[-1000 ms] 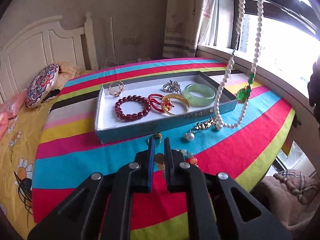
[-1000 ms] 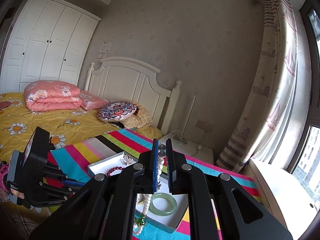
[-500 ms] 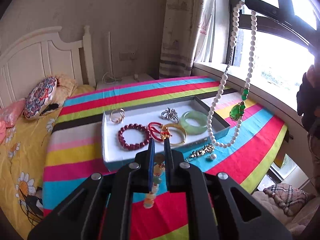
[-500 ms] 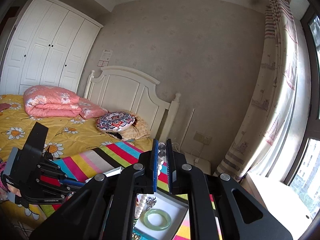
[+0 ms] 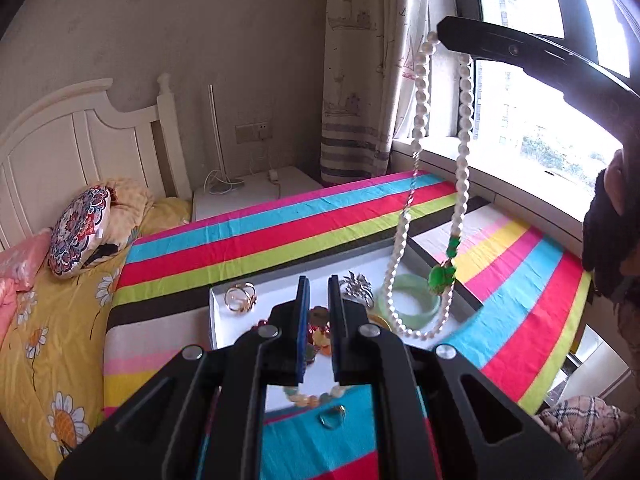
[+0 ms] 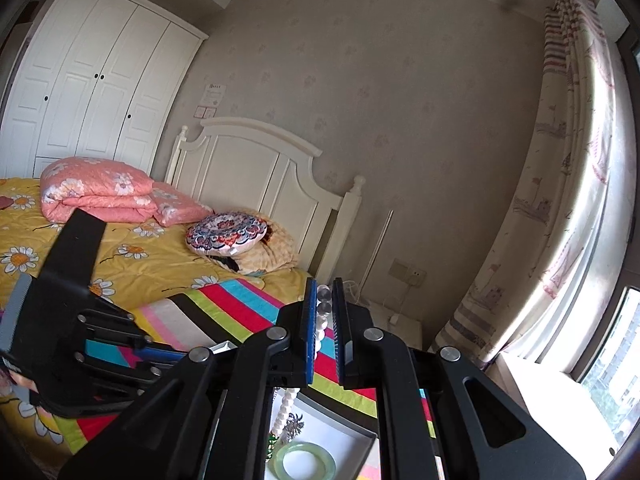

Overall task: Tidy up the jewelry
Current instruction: 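Lower the necklace into the box with the right tool while the left tool releases the bracelet there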

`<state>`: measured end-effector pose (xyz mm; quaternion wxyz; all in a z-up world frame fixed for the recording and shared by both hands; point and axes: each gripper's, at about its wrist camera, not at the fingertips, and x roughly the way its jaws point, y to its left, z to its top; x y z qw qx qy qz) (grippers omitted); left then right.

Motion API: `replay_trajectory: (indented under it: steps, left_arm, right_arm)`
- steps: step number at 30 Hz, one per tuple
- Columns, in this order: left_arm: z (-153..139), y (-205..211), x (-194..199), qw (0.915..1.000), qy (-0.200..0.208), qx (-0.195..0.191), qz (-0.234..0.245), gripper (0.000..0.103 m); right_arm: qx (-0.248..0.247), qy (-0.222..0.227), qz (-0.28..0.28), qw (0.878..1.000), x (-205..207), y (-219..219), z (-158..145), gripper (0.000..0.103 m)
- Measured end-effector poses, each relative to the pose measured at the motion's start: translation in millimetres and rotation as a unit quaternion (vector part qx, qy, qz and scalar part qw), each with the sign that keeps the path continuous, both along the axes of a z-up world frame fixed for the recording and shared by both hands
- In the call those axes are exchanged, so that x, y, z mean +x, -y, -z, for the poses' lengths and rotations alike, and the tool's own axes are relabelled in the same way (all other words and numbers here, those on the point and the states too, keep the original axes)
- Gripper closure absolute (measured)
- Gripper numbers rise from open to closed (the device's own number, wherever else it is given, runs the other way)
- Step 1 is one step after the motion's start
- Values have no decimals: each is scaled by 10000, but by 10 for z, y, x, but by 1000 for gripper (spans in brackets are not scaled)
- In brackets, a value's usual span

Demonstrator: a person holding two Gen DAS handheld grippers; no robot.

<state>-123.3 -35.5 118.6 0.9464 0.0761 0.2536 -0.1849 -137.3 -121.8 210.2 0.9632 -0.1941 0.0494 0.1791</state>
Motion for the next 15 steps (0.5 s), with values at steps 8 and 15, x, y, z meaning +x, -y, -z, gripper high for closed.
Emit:
replay_trajectory:
  steps: [8, 15]
  left_arm:
    - [90, -46, 493, 9980, -94, -458, -435, 95]
    - [650, -77, 655, 9945, -621, -549, -647, 95]
  right_arm:
    - [107, -137, -262, 9995, 562, -318, 81, 94]
    - [-598, -77, -474, 9971, 796, -524, 630, 94]
